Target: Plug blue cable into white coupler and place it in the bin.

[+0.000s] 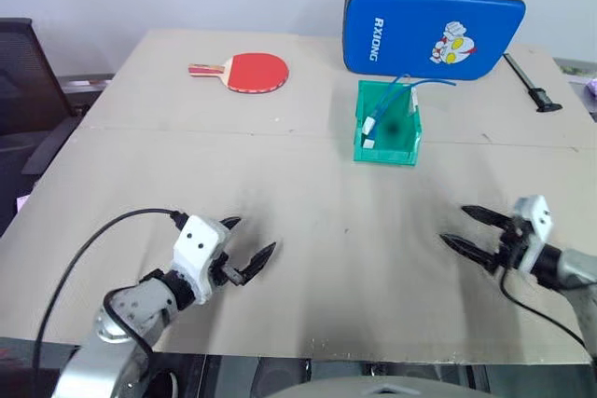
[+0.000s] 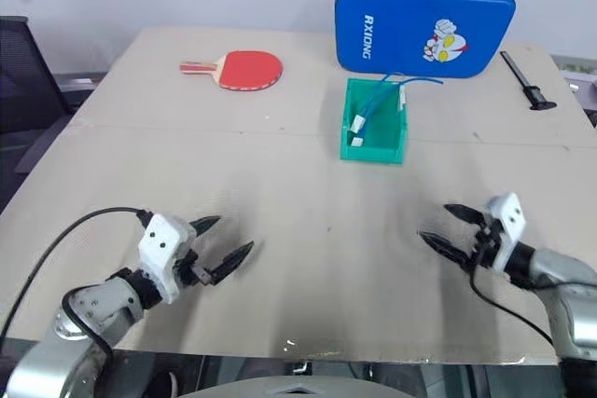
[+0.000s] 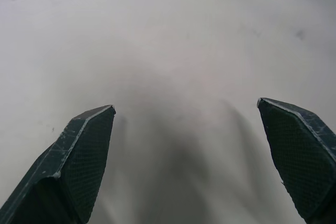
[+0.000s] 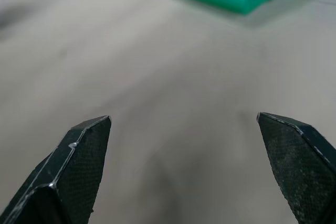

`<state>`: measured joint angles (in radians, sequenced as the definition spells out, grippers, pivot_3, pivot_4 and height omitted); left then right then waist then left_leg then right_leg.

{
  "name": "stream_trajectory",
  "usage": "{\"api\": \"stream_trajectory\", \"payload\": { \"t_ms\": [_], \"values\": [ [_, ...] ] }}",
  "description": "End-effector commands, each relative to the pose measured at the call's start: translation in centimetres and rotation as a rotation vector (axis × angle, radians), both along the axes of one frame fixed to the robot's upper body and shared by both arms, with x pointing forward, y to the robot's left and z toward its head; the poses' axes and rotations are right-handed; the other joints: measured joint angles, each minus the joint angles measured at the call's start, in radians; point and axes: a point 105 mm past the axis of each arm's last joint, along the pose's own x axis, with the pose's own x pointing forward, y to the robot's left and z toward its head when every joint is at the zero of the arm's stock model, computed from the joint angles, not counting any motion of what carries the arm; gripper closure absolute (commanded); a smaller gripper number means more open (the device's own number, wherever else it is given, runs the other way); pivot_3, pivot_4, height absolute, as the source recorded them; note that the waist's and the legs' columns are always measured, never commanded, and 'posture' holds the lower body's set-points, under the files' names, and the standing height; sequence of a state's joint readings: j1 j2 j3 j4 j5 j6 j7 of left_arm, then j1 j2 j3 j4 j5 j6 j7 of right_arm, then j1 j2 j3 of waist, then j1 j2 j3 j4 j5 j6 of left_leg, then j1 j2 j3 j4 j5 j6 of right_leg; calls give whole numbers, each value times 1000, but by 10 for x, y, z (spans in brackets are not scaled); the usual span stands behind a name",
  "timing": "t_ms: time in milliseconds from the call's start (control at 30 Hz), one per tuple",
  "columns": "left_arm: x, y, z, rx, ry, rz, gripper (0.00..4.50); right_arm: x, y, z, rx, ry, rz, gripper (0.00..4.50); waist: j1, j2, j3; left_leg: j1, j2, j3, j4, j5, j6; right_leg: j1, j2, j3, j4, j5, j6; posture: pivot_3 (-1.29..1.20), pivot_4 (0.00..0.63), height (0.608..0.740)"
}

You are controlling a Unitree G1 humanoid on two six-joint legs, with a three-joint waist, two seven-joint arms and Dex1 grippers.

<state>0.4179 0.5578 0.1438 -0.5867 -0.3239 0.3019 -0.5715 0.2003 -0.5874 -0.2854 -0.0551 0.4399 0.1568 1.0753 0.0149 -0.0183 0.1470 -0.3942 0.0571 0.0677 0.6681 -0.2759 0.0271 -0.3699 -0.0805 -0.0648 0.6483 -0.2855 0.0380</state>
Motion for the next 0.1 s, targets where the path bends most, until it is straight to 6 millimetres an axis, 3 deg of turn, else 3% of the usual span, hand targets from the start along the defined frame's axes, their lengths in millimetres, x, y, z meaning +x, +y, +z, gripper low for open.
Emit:
{"api": "stream_trajectory", "payload": {
  "t_ms": [33,100],
  "values": [
    [-1,-9,2,25,-65,-47,0,-5,-2,3,2,-81,11,97,-1,1,0,0,0,0,0,0,0,0,-1,0,0,1,-1,0,150,701],
    [-2,-11,-2,28,-55,-51,0,-4,-2,5,26,-102,-9,97,-4,2,0,0,0,2,1,0,1,-1,-1,3,1,2,-1,0,150,701]
  ]
}}
